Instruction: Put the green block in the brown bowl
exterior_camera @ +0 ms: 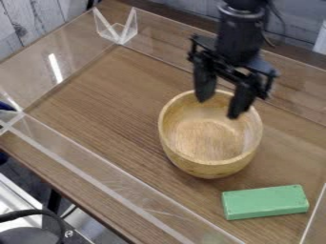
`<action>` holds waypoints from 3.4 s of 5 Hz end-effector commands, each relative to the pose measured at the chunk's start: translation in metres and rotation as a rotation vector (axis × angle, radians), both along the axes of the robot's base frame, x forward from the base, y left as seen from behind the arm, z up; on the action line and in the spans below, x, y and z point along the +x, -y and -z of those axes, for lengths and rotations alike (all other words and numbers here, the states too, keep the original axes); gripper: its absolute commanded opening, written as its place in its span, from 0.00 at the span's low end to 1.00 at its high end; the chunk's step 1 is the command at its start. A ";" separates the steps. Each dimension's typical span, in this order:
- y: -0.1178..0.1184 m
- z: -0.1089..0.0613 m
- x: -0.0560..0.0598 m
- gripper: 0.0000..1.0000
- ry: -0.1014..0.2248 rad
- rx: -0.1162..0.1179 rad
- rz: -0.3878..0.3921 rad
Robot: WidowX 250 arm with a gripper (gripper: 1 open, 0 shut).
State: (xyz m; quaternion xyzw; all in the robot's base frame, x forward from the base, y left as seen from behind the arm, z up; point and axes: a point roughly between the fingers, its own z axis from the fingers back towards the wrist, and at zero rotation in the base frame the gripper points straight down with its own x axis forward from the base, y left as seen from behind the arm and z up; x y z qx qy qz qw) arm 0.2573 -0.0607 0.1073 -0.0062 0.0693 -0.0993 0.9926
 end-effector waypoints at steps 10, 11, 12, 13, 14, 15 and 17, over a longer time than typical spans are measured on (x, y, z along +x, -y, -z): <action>0.080 0.055 -0.011 1.00 0.042 -0.075 0.442; 0.079 0.057 -0.009 1.00 0.050 -0.076 0.448; 0.078 0.056 -0.007 1.00 0.064 -0.077 0.454; 0.077 0.055 -0.006 1.00 0.078 -0.078 0.460; 0.076 0.054 -0.005 1.00 0.093 -0.077 0.466; 0.075 0.052 -0.004 1.00 0.108 -0.078 0.472; 0.073 0.041 -0.003 1.00 0.152 -0.075 0.487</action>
